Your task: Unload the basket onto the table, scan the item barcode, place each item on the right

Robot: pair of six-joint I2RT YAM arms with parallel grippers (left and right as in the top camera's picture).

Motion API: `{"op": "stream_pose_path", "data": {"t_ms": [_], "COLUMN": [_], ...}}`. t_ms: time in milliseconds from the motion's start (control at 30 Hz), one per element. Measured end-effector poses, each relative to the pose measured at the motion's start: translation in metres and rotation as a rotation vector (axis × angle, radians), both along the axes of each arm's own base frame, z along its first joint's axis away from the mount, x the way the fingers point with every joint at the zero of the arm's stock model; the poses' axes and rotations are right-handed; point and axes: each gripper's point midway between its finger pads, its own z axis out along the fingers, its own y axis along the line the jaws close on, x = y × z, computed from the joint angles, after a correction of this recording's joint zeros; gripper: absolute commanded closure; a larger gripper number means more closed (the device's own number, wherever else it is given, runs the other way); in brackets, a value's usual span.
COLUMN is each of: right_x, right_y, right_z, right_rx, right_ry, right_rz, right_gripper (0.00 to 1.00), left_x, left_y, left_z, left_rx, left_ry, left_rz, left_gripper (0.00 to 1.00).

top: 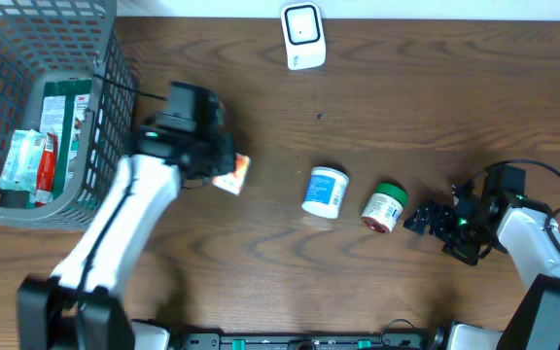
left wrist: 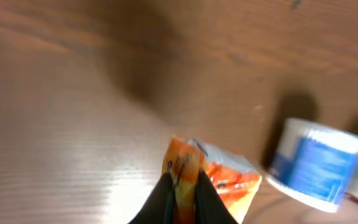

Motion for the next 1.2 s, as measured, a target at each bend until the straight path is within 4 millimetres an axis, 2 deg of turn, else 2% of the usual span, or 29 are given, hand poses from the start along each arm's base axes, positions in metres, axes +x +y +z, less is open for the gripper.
{"op": "stream_pose_path", "data": {"t_ms": [133, 200, 267, 333, 367, 533, 600, 667, 700, 767, 833, 867, 933, 1000, 1100, 1200], "right_x": [0.000, 0.000, 0.000, 0.000, 0.000, 0.000, 0.000, 0.000, 0.000, 0.000, 0.000, 0.000, 0.000, 0.000, 0.000, 0.000], "right_y": [0.000, 0.000, 0.000, 0.000, 0.000, 0.000, 0.000, 0.000, 0.000, 0.000, 0.000, 0.000, 0.000, 0.000, 0.000, 0.000], "right_z": [0.000, 0.000, 0.000, 0.000, 0.000, 0.000, 0.000, 0.000, 0.000, 0.000, 0.000, 0.000, 0.000, 0.000, 0.000, 0.000], "right_rx": [0.000, 0.000, 0.000, 0.000, 0.000, 0.000, 0.000, 0.000, 0.000, 0.000, -0.001, 0.000, 0.000, 0.000, 0.000, 0.000], "right_ry": [0.000, 0.000, 0.000, 0.000, 0.000, 0.000, 0.000, 0.000, 0.000, 0.000, 0.000, 0.000, 0.000, 0.000, 0.000, 0.000], "right_rz": [0.000, 0.000, 0.000, 0.000, 0.000, 0.000, 0.000, 0.000, 0.000, 0.000, 0.000, 0.000, 0.000, 0.000, 0.000, 0.000], "right_gripper": [0.01, 0.01, 0.01, 0.01, 0.01, 0.01, 0.01, 0.01, 0.01, 0.01, 0.01, 0.01, 0.01, 0.01, 0.01, 0.01], "left_x": [-0.003, -0.001, 0.000, 0.000, 0.001, 0.000, -0.004, -0.002, 0.003, 0.015, 0.027, 0.033, 0.038, 0.040, 0.036, 0.030], "left_y": [-0.017, -0.023, -0.026, -0.027, -0.027, -0.025, -0.023, -0.020, -0.019, -0.011, 0.004, 0.018, 0.042, 0.080, 0.131, 0.189], "left_z": [-0.048, -0.062, -0.074, -0.082, -0.083, -0.080, -0.073, -0.053, -0.037, 0.004, 0.057, 0.089, 0.134, 0.181, 0.218, 0.230], "left_rx": [0.054, 0.064, 0.074, 0.081, 0.084, 0.088, 0.094, 0.095, 0.094, 0.096, 0.105, 0.119, 0.147, 0.187, 0.245, 0.310], "left_ry": [0.076, 0.089, 0.105, 0.117, 0.118, 0.117, 0.127, 0.112, 0.087, 0.018, -0.082, -0.146, -0.240, -0.345, -0.428, -0.445], "left_rz": [-0.026, -0.039, -0.047, -0.041, -0.039, -0.030, -0.033, -0.032, -0.029, -0.013, 0.018, 0.047, 0.100, 0.186, 0.302, 0.431], "left_gripper": [0.93, 0.90, 0.50, 0.25, 0.18, 0.16, 0.16, 0.16, 0.16, 0.16, 0.16, 0.16, 0.16, 0.15, 0.09, 0.02]}}
